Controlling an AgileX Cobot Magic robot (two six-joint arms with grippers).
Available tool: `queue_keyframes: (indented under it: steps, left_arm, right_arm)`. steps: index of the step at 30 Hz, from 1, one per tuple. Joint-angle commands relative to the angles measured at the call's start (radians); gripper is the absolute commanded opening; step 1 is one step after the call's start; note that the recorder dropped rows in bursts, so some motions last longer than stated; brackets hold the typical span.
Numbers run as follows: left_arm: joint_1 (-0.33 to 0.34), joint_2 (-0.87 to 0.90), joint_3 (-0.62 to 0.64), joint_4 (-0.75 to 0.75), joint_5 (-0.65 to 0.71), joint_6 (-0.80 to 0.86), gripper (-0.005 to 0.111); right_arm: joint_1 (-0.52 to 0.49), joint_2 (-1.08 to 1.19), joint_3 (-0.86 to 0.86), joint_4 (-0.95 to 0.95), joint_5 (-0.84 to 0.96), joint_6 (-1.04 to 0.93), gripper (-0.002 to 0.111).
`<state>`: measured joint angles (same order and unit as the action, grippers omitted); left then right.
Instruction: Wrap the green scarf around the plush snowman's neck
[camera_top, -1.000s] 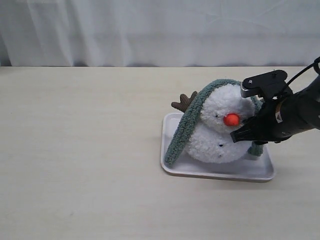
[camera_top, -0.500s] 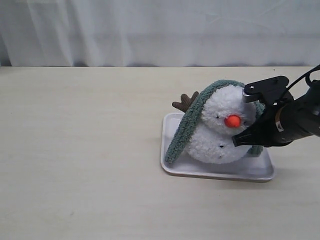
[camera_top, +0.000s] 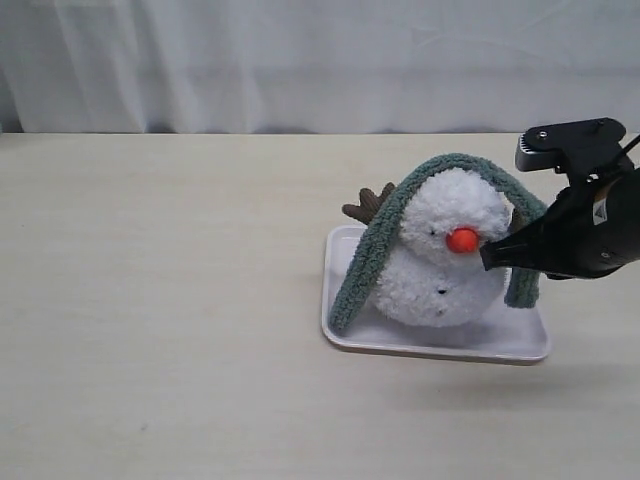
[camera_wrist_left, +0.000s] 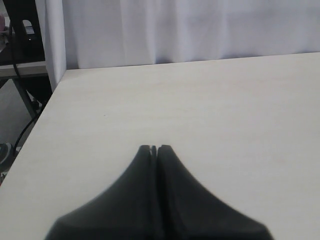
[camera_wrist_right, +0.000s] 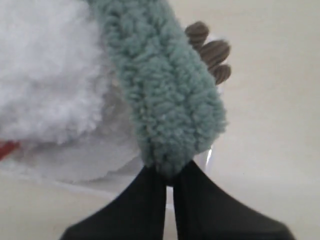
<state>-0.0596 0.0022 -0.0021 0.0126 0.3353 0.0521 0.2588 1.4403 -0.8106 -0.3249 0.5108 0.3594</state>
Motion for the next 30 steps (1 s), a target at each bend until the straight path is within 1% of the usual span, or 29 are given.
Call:
queue_keyframes:
  steps: [1,3,12,19,27,28,30]
  left_arm:
    - [-0.007,-0.002,0.002,0.002,-0.012,-0.003,0.0]
    - [-0.007,-0.002,0.002,0.002,-0.012,-0.003,0.0]
    - [-0.007,-0.002,0.002,0.002,-0.012,-0.003,0.0]
    - [-0.007,-0.002,0.002,0.002,-0.012,-0.003,0.0]
    - [-0.007,-0.002,0.002,0.002,-0.012,-0.003,0.0]
    - [-0.007,-0.002,0.002,0.002,-0.012,-0.003,0.0]
    - [-0.007,-0.002,0.002,0.002,-0.012,-0.003,0.0]
  right_arm:
    - [-0.002,-0.002,-0.052,0.271,0.173,-0.281,0.004]
    - [-0.002,0.007,-0.067,0.287,0.205,-0.299,0.004]
    - [-0.029,0.11,-0.069,0.318,0.19,-0.301,0.004]
    - [-0.029,0.132,-0.069,0.334,0.095,-0.301,0.004]
    - [-0.029,0.132,-0.044,0.342,0.068,-0.322,0.004]
    - [-0.029,0.132,-0.032,0.342,0.051,-0.322,0.006]
    - [-0.029,0.132,-0.025,0.342,0.046,-0.322,0.013]
